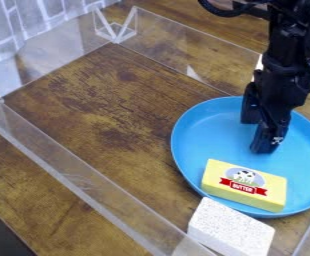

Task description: Put the yellow block in the blue tray

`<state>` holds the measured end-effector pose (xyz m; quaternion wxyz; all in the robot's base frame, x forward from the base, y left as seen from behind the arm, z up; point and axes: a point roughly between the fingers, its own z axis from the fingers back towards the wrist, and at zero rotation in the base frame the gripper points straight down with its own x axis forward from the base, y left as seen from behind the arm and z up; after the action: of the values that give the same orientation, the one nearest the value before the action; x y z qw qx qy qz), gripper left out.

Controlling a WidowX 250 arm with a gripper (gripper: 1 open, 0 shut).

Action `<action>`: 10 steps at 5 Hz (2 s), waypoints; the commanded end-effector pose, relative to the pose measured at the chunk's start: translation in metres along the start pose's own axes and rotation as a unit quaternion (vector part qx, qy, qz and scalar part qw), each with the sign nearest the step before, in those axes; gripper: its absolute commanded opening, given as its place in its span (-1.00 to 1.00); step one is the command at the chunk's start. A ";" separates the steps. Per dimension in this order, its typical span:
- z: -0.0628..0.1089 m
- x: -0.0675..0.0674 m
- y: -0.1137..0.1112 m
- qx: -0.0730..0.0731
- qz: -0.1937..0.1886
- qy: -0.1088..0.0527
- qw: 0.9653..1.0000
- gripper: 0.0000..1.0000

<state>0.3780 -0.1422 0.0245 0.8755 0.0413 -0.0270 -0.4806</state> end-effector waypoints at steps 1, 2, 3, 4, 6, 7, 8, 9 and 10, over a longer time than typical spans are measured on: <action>0.002 -0.009 0.014 0.009 0.024 -0.004 1.000 1.00; 0.001 -0.009 0.015 0.009 0.025 -0.003 1.000 1.00; 0.000 -0.009 0.015 0.009 0.026 -0.002 1.000 1.00; -0.001 -0.010 0.015 0.010 0.028 -0.002 1.000 1.00; -0.001 -0.009 0.017 0.009 0.041 -0.005 0.999 1.00; -0.001 -0.009 0.017 0.009 0.048 -0.007 0.999 1.00; -0.003 -0.008 0.017 0.007 0.053 -0.007 0.999 1.00; -0.005 -0.007 0.017 0.006 0.056 -0.007 0.998 1.00; -0.008 -0.005 0.016 0.005 0.058 -0.007 0.998 1.00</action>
<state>0.3869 -0.1388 0.0217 0.8925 0.0399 -0.0340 -0.4480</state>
